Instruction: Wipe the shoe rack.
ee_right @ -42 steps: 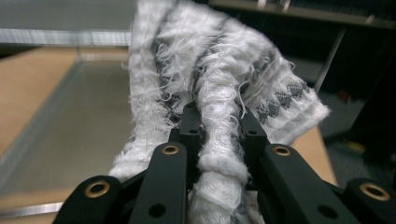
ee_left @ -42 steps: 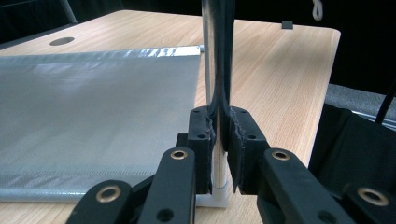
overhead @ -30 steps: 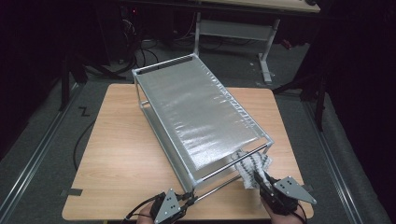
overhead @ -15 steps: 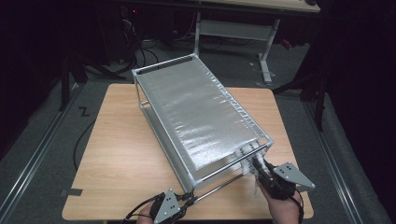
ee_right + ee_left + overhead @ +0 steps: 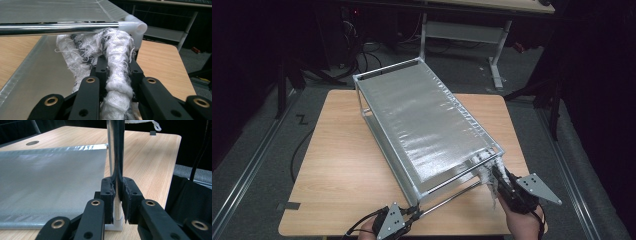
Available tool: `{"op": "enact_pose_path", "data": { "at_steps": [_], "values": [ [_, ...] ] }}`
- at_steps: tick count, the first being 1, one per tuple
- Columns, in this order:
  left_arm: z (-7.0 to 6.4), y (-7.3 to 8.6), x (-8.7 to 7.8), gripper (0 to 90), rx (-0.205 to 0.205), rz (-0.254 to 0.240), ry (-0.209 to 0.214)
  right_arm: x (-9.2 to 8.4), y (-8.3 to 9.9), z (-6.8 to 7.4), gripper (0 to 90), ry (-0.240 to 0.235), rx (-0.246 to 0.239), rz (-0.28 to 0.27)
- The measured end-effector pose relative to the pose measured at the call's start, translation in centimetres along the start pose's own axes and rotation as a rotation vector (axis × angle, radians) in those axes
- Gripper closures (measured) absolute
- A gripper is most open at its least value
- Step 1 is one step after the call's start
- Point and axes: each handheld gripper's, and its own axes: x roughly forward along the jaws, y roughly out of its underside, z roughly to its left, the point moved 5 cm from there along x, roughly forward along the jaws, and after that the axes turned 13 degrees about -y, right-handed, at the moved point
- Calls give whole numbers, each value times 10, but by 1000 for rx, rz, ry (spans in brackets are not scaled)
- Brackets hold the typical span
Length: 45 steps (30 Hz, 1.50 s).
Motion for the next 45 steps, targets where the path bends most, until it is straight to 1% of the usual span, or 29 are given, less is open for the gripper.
{"op": "enact_pose_path", "data": {
  "at_steps": [3, 7, 12, 16, 18, 23, 25, 34, 43, 45],
  "values": [
    [0, 0, 0, 799, 2, 0, 1, 0, -2, 4, 765, -7, -12, 0],
    [0, 0, 0, 799, 4, -1, 2, 0, -2, 12, 764, -28, -31, 5],
    [0, 0, 0, 800, 5, 0, 2, 2, -3, 26, 764, -59, -49, 10],
    [0, 0, 0, 799, 5, -1, 2, 4, -4, 43, 764, -97, -78, 17],
    [0, 0, 0, 799, 4, -1, 2, 5, -5, 53, 763, -123, -98, 19],
    [0, 0, 0, 799, 4, -2, 3, 8, -6, 76, 762, -183, -132, 28],
    [0, 0, 0, 799, 4, -2, 4, 9, -6, 84, 762, -211, -137, 29],
    [0, 0, 1, 799, 3, -2, 5, 12, -8, 119, 763, -304, -176, 33],
    [0, 0, 1, 799, 4, -2, 5, 12, -9, 151, 762, -385, -220, 33],
    [0, 0, 1, 799, 4, -2, 5, 13, -9, 156, 763, -397, -227, 34]
  ]
}}
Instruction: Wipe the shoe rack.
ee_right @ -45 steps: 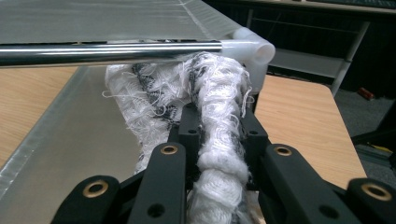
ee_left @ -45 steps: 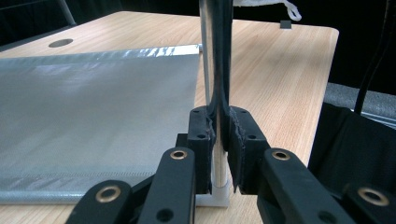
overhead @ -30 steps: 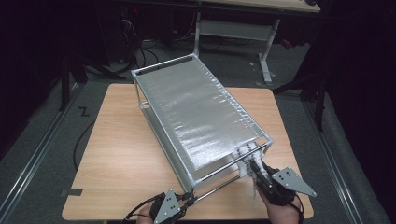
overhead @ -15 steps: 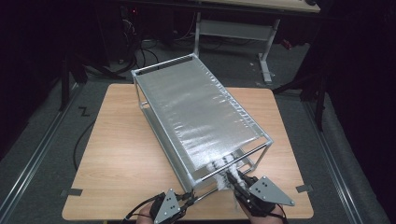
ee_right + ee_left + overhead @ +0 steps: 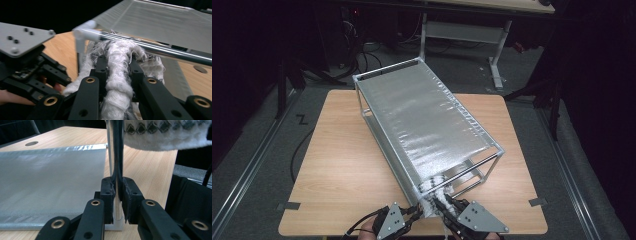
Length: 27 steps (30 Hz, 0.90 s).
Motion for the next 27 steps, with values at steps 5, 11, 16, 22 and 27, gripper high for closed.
{"op": "enact_pose_path", "data": {
  "at_steps": [5, 11, 16, 22, 27],
  "values": [
    [0, 0, 0, 799, -1, 0, 0, 5, -2, 9, 763, -23, -18, 2],
    [0, 0, 0, 799, -1, 0, 0, 5, -1, 8, 764, -20, -15, -1],
    [0, 0, 0, 800, -1, 0, 0, 4, 0, 3, 764, -3, -4, -4],
    [0, 0, 0, 800, -2, 1, 0, -2, 5, -15, 764, 51, 21, -9],
    [0, 0, 0, 799, -2, 2, 0, -10, 9, -31, 764, 97, 52, -18]
  ]
}}
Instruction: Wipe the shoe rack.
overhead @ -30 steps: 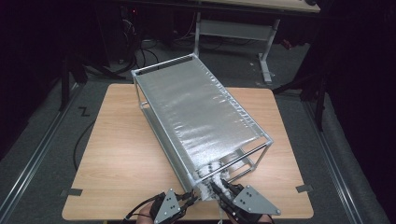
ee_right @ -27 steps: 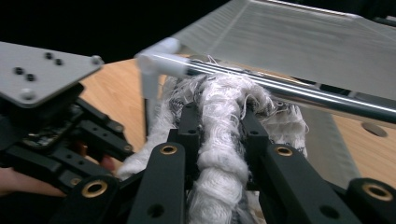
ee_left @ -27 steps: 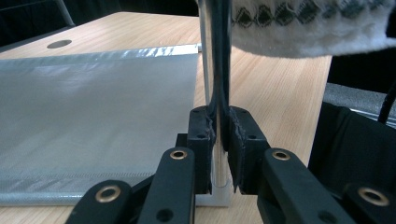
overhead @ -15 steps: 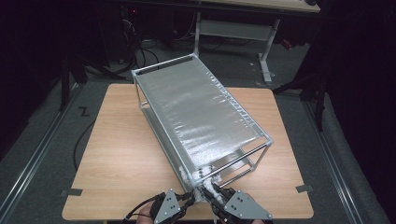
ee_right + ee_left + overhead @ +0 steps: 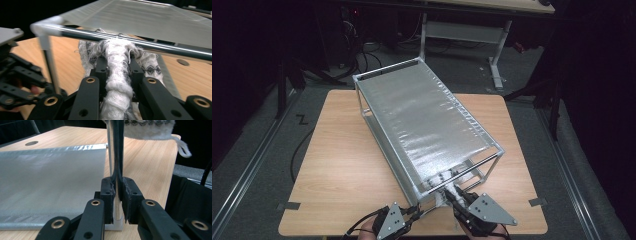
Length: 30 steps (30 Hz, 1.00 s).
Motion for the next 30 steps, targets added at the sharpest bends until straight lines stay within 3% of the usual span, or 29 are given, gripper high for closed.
{"op": "enact_pose_path", "data": {
  "at_steps": [8, 17, 21, 30],
  "values": [
    [2, 1, -2, 799, -2, 4, -8, -8, 4, -25, 764, 65, 38, -14],
    [4, 3, -7, 799, -6, 9, -27, -20, 10, -61, 764, 166, 87, -35],
    [5, 4, -8, 800, -9, 8, -31, -27, 14, -80, 764, 218, 132, -52],
    [4, 5, -11, 799, -11, 7, -34, -44, 19, -109, 760, 307, 176, -81]
  ]
}}
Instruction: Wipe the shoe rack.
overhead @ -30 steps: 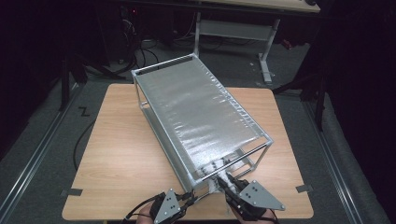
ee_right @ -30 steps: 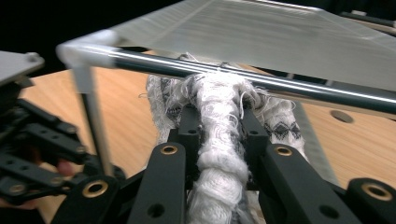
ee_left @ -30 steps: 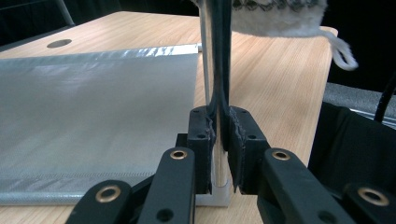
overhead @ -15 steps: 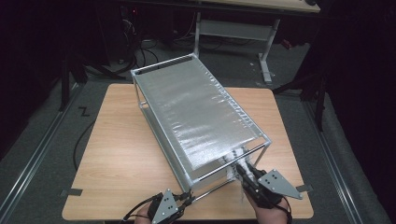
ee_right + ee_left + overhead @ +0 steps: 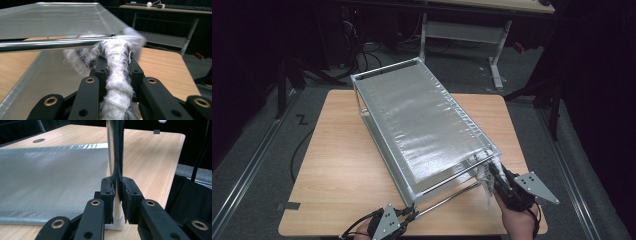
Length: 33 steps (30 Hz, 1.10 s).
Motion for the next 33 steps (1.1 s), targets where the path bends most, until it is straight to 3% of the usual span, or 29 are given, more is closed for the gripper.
{"op": "enact_pose_path", "data": {
  "at_steps": [22, 33],
  "values": [
    [0, 0, 0, 798, 9, 0, 6, 0, 4, -1, 760, 30, -35, 20],
    [0, -1, 2, 799, 11, -2, 21, 7, 31, -7, 761, 67, -39, 126]
  ]
}}
